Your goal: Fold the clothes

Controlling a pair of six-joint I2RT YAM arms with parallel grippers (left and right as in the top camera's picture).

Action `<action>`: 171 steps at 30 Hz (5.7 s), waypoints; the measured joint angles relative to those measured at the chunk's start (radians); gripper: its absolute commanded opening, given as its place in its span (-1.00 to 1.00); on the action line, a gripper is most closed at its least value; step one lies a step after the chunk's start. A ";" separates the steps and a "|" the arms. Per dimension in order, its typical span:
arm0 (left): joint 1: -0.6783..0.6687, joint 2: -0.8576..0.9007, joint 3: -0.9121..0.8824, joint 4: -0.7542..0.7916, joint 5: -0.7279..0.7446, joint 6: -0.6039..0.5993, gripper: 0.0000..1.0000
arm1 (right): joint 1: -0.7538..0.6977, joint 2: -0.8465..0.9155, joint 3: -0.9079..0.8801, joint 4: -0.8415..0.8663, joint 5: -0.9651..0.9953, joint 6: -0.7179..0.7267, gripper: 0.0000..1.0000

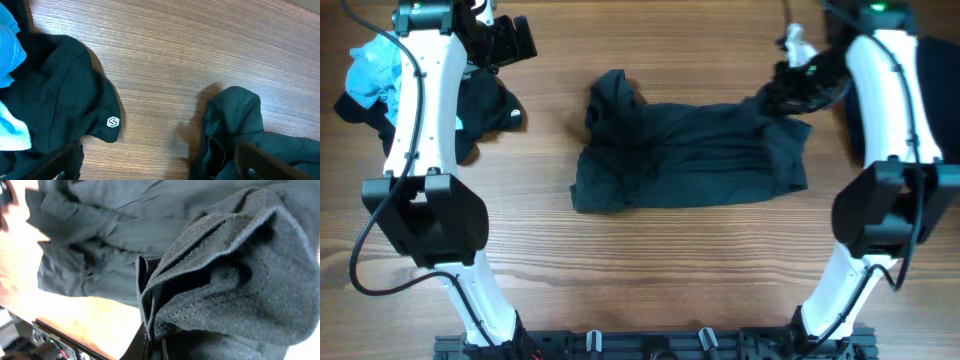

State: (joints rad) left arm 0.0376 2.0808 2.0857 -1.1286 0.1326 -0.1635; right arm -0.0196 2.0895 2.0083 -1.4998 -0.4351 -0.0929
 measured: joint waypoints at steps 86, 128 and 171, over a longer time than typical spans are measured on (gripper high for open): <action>0.000 0.000 0.000 0.023 -0.007 0.000 0.96 | 0.276 0.220 0.072 0.455 0.422 0.316 0.99; -0.085 -0.016 -0.711 0.396 0.505 0.084 0.88 | 0.184 0.147 0.286 0.055 0.319 0.177 0.99; 0.117 -0.191 -0.757 0.306 0.478 0.016 -0.92 | 0.150 0.147 0.286 0.043 0.300 0.159 0.92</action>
State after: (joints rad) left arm 0.1551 1.8900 1.3289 -0.8227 0.6109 -0.1474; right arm 0.1299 2.2364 2.2944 -1.4570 -0.1349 0.0662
